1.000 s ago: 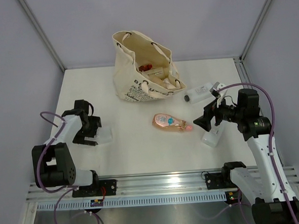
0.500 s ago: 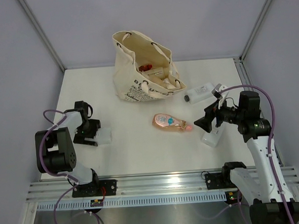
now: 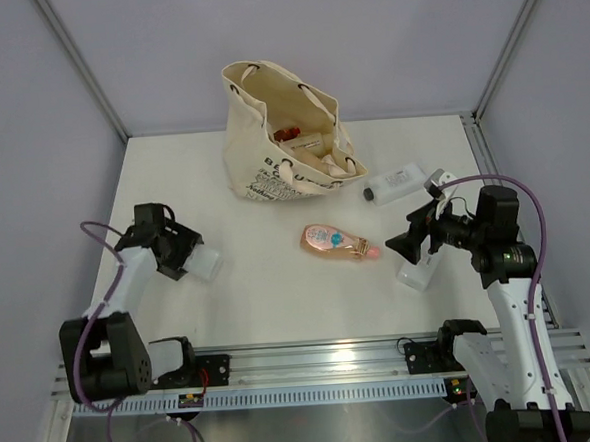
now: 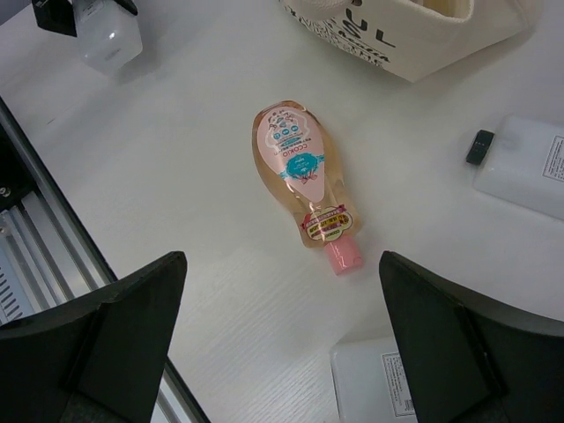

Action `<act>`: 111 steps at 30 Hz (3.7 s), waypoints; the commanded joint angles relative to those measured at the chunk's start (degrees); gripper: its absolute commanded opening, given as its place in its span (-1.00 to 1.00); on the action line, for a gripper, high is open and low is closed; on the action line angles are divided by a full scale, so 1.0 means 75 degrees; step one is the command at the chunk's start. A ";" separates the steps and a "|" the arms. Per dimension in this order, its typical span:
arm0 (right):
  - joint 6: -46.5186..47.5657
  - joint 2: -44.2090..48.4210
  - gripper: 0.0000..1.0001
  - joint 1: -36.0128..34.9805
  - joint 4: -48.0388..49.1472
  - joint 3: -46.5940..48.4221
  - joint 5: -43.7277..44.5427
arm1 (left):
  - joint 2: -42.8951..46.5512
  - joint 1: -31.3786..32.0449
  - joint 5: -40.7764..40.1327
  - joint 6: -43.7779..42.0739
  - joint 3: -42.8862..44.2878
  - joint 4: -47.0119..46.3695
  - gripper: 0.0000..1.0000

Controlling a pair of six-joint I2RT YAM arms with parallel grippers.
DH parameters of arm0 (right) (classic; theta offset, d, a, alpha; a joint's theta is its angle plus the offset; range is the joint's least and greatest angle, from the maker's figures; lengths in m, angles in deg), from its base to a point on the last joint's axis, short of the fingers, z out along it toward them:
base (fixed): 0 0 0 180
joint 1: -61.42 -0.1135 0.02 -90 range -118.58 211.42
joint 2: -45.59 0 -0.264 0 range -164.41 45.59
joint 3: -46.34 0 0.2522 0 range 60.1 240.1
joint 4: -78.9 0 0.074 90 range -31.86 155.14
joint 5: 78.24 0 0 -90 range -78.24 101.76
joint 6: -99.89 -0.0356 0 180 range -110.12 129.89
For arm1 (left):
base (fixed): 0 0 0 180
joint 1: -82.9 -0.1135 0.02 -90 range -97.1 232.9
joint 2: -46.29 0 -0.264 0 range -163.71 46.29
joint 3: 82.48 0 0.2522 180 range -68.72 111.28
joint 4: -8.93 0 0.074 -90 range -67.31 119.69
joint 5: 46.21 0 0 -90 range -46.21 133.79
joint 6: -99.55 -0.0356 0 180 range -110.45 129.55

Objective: Place the personal care products into the canvas bag

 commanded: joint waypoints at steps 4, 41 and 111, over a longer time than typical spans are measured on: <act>-0.0134 0.0106 0.99 0.0224 0.0387 -0.0062 -0.0293 | 0.3157 0.0941 0.1869 -0.1595 -0.0182 -0.2606 -1.00; -0.0181 0.0282 0.99 0.0646 0.0574 -0.0167 -0.0398 | -0.4151 0.4016 -0.1223 -0.2745 0.8350 -0.2891 -0.32; 0.3523 -0.4739 -1.00 -0.5249 -0.1100 0.2057 0.3532 | 0.9160 0.2913 0.0452 -0.3435 -0.0815 0.0674 0.98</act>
